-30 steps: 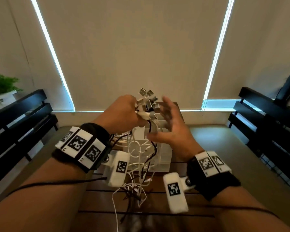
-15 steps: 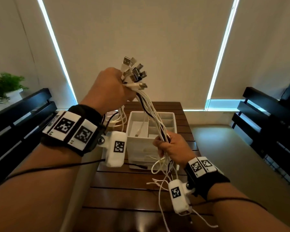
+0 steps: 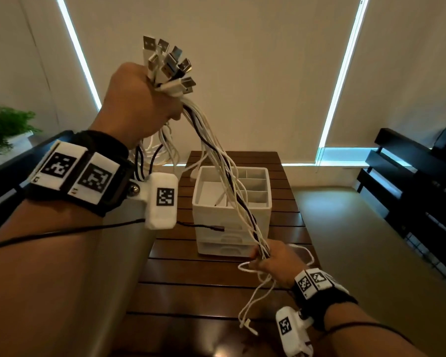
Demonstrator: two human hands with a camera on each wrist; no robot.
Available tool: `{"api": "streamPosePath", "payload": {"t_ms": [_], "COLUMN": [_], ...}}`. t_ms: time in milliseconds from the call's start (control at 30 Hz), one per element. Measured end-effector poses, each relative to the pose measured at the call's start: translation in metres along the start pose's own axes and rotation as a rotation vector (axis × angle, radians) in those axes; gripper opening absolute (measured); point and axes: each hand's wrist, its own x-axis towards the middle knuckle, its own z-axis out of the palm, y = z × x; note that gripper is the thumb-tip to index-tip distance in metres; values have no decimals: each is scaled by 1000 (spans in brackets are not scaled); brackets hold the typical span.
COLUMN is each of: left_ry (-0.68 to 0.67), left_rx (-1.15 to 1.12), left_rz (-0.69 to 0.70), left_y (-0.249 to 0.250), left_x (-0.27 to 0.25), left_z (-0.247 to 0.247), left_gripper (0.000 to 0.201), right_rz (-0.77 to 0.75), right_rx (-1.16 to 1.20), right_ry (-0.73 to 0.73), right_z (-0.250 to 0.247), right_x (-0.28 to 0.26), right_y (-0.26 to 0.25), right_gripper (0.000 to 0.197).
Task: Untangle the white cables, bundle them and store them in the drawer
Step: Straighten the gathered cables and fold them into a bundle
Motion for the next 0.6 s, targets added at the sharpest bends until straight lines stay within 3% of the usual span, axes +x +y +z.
{"api": "streamPosePath", "payload": {"t_ms": [133, 200, 267, 300, 367, 500, 600], "left_ry": [14, 14, 9, 10, 33, 127, 139], "left_rx": [12, 31, 39, 40, -23, -91, -72], "left_rz": [22, 33, 21, 7, -43, -101, -82], "left_y": [1, 2, -1, -3, -8, -7, -6], "left_x": [5, 6, 6, 7, 10, 17, 20], "left_z": [-3, -2, -1, -1, -3, -11, -11], "left_gripper": [30, 29, 29, 28, 26, 17, 12], "right_rz": [97, 147, 193, 200, 230, 314, 345], "right_rx": [-239, -339, -232, -177, -147, -306, -274], "right_ry": [47, 51, 62, 87, 132, 118, 68], "right_z": [10, 14, 17, 16, 13, 14, 16], "right_x": [1, -1, -2, -2, -3, -12, -15], "right_y": [21, 32, 45, 50, 58, 70, 86], "right_gripper": [32, 62, 90, 90, 72, 12, 41]}}
